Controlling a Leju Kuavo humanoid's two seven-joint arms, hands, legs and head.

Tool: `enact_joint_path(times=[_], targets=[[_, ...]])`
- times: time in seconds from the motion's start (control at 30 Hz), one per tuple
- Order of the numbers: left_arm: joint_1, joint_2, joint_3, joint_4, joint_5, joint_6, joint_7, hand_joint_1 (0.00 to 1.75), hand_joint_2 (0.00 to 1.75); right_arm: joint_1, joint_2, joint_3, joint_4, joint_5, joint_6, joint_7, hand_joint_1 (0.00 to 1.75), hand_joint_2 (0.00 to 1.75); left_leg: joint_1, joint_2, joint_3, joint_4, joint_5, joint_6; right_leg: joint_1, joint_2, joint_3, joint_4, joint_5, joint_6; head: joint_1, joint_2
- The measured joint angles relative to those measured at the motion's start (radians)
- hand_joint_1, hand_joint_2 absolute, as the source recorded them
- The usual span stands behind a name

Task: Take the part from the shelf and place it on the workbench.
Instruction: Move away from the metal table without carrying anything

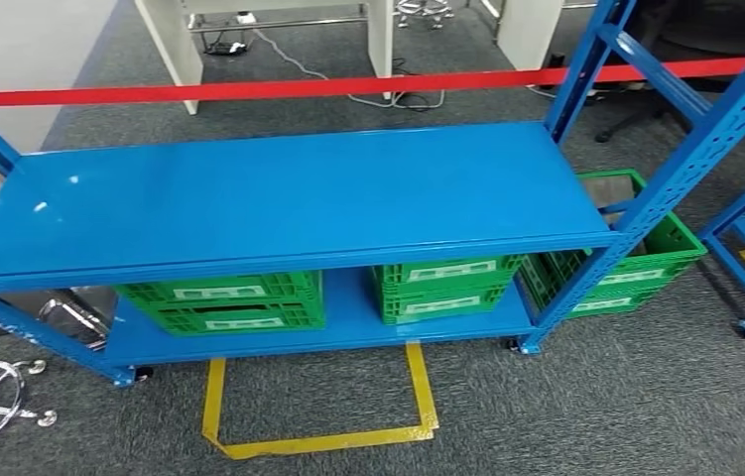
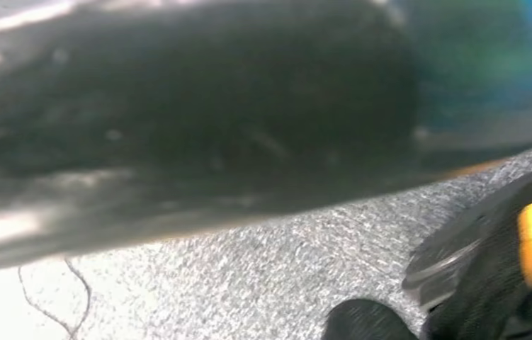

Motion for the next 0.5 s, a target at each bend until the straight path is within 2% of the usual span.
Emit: enact_joint_path(times=[0.03,0.07,0.13,0.17,0.2,0.23,0.27,0.3,0.33,0.37,0.4,0.43,0.47,0.5], targets=[[0.005,0.0,0.004,-0.002,-0.005,0.0,0.001,0.0,0.0,0.0,0.0,-0.001,-0.001,0.001,0.0,0.0,0.0,0.0,0.0,0.007,-0.004,0.006,-0.004,-0.006,0.0,-0.014,0.004,-0.003,0.002,-0.007,-0.001,0.0],[0.009,0.001,0.008,-0.003,-0.011,0.0,0.002,0.0,0.0,0.001,0.0,-0.001,-0.002,0.002,0.0,0.001,0.0,0.0,-0.001,0.03,-0.014,0.027,-0.018,-0.011,-0.001,-0.029,0.006,-0.005,0.004,-0.013,-0.004,0.0],[0.014,0.001,0.017,-0.006,-0.017,0.0,0.004,0.0,0.0,0.004,0.0,-0.002,-0.003,0.004,0.0,0.002,0.0,0.0,-0.004,0.099,-0.06,0.129,-0.076,-0.019,-0.001,-0.059,0.008,-0.009,0.003,-0.021,-0.011,0.0],[0.014,0.001,0.022,-0.007,-0.019,0.0,0.005,0.0,0.0,0.006,0.0,-0.002,-0.004,0.005,0.0,0.002,0.0,0.0,-0.003,0.121,-0.094,0.2,-0.108,-0.022,0.001,-0.076,0.008,-0.008,0.001,-0.024,-0.013,0.0],[0.014,0.001,0.026,-0.008,-0.019,0.0,0.005,0.0,0.0,0.008,0.0,-0.002,-0.004,0.005,0.0,0.002,0.0,0.0,-0.001,0.131,-0.121,0.259,-0.129,-0.024,0.003,-0.092,0.007,-0.008,-0.001,-0.026,-0.012,0.0],[0.015,0.0,0.028,-0.008,-0.019,0.0,0.005,0.0,0.0,0.009,0.0,-0.002,-0.004,0.005,0.0,0.002,0.0,0.0,0.0,0.135,-0.134,0.288,-0.131,-0.024,0.005,-0.108,0.006,-0.008,-0.004,-0.028,-0.012,0.0],[0.017,0.0,0.03,-0.008,-0.019,0.0,0.005,0.0,0.0,0.009,0.0,-0.002,-0.004,0.005,0.0,0.002,0.0,0.0,0.0,0.138,-0.128,0.278,-0.115,-0.023,0.006,-0.123,0.007,-0.008,-0.008,-0.028,-0.012,0.0],[0.019,0.0,0.031,-0.008,-0.019,0.0,0.005,0.0,0.0,0.009,0.0,-0.002,-0.004,0.005,0.0,0.002,0.0,0.0,0.0,0.144,-0.101,0.228,-0.083,-0.019,0.008,-0.137,0.011,-0.008,-0.012,-0.027,-0.013,0.0],[0.021,0.0,0.031,-0.008,-0.019,0.0,0.005,0.0,0.0,0.008,0.0,-0.002,-0.004,0.006,0.0,0.002,0.0,0.0,-0.003,0.16,-0.062,0.158,-0.049,-0.014,0.009,-0.15,0.017,-0.009,-0.017,-0.026,-0.013,0.0],[0.022,0.0,0.033,-0.008,-0.019,0.0,0.005,0.0,0.0,0.009,0.0,-0.002,-0.004,0.006,0.0,0.002,0.0,0.0,-0.008,0.187,-0.027,0.091,-0.027,-0.006,0.011,-0.162,0.023,-0.008,-0.022,-0.022,-0.012,0.0],[0.022,0.0,0.035,-0.008,-0.021,0.0,0.006,0.0,0.44,0.01,0.0,-0.002,-0.004,0.006,0.0,0.002,0.0,0.0,-0.012,0.208,-0.001,0.042,-0.014,0.001,0.013,-0.172,0.028,-0.008,-0.027,-0.019,-0.012,0.0],[0.023,0.001,0.038,-0.009,-0.026,0.0,0.008,0.0,0.87,0.01,0.0,-0.004,-0.004,0.005,0.0,0.001,0.0,0.0,-0.017,0.222,0.01,0.018,-0.012,0.007,0.015,-0.182,0.031,-0.008,-0.03,-0.015,-0.011,0.0],[0.025,0.001,0.042,-0.01,-0.032,0.0,0.012,0.0,1.31,0.011,0.0,-0.007,-0.004,0.003,0.0,0.002,0.0,0.0,-0.02,0.224,0.011,0.012,-0.016,0.012,0.016,-0.191,0.034,-0.01,-0.032,-0.011,-0.011,0.0],[0.029,0.002,0.046,-0.011,-0.041,0.0,0.017,0.0,1.75,0.012,0.001,-0.012,-0.005,0.002,0.0,0.003,0.0,0.0,-0.02,0.214,0.011,0.008,-0.012,0.014,0.017,-0.199,0.039,-0.014,-0.033,-0.008,-0.011,0.0]])
